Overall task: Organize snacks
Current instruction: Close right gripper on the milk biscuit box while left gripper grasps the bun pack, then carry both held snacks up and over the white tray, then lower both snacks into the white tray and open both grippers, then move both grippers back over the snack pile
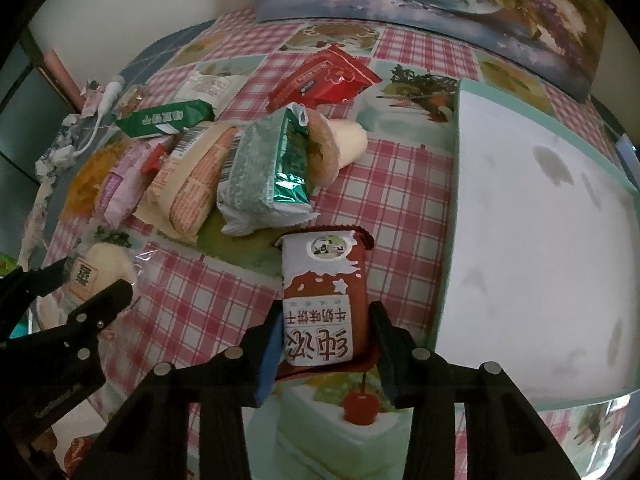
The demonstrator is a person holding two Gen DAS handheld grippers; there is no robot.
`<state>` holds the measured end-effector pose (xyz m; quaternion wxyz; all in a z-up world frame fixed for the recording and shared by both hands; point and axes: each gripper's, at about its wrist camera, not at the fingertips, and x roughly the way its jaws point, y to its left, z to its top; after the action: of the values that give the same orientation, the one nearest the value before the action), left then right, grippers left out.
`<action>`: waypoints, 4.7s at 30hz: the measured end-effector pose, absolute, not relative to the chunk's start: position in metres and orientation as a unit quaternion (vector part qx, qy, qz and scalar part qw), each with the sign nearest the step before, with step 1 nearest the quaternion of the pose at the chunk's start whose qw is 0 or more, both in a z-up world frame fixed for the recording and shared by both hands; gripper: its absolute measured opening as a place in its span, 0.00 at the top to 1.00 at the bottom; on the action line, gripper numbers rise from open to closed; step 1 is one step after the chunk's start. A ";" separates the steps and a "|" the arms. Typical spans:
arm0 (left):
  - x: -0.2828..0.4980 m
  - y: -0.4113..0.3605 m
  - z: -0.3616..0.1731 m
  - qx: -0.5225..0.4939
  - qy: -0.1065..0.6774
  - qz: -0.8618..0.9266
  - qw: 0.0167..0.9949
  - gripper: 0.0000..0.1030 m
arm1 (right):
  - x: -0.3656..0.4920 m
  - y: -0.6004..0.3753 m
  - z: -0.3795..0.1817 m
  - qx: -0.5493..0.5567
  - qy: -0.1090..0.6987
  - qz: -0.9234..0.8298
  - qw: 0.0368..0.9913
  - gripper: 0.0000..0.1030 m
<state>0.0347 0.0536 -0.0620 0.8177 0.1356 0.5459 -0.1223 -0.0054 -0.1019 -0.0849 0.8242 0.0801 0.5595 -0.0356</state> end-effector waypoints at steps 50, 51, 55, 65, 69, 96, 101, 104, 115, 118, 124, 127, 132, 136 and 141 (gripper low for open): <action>0.065 -0.222 -0.012 0.117 0.544 -0.242 0.795 0.39 | -0.049 -0.372 -0.059 0.301 0.426 -0.342 0.782 0.59; 0.067 -0.228 -0.014 0.119 0.544 -0.243 0.795 0.39 | -0.052 -0.379 -0.059 0.305 0.422 -0.348 0.780 0.59; 0.072 -0.245 -0.019 0.118 0.537 -0.243 0.799 0.38 | -0.057 -0.398 -0.064 0.315 0.416 -0.363 0.772 0.59; 0.080 -0.240 -0.030 0.100 0.549 -0.222 0.800 0.18 | -0.064 -0.407 -0.061 0.323 0.414 -0.372 0.766 0.56; 0.084 -0.220 -0.024 0.078 0.547 -0.203 0.808 0.15 | -0.064 -0.406 -0.058 0.319 0.417 -0.364 0.769 0.42; 0.112 -0.027 0.009 0.026 0.508 -0.016 0.861 0.15 | -0.040 -0.298 -0.026 0.269 0.399 -0.238 0.844 0.00; 0.122 0.012 0.007 -0.013 0.507 0.006 0.862 0.02 | -0.023 -0.271 -0.028 0.246 0.402 -0.212 0.856 0.00; 0.126 0.035 0.009 -0.024 0.500 0.024 0.866 0.00 | -0.013 -0.255 -0.027 0.240 0.400 -0.191 0.864 0.00; 0.133 0.121 0.003 -0.061 0.497 0.092 0.861 0.00 | 0.018 -0.187 -0.022 0.197 0.405 -0.124 0.884 0.00; 0.132 0.140 0.004 -0.072 0.492 0.104 0.861 0.00 | 0.025 -0.169 -0.021 0.188 0.408 -0.111 0.886 0.00; 0.132 0.170 0.002 -0.099 0.486 0.118 0.860 0.00 | 0.037 -0.141 -0.027 0.177 0.428 -0.088 0.882 0.00; 0.133 0.177 -0.003 -0.118 0.491 0.112 0.856 0.00 | 0.041 -0.133 -0.032 0.173 0.439 -0.084 0.878 0.00; 0.139 0.161 -0.012 -0.104 0.511 0.074 0.850 0.00 | 0.049 -0.119 -0.045 0.164 0.461 -0.080 0.868 0.00; 0.144 0.135 -0.020 -0.072 0.535 0.028 0.842 0.00 | 0.053 -0.109 -0.054 0.150 0.475 -0.082 0.863 0.00; 0.147 0.110 -0.030 -0.019 0.557 -0.001 0.830 0.00 | 0.057 -0.096 -0.066 0.125 0.497 -0.078 0.855 0.00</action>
<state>0.1469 0.1097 -0.0295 0.8305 -0.0193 0.5567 -0.0010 0.0573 -0.0965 -0.0661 0.8554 0.1253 0.4966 -0.0778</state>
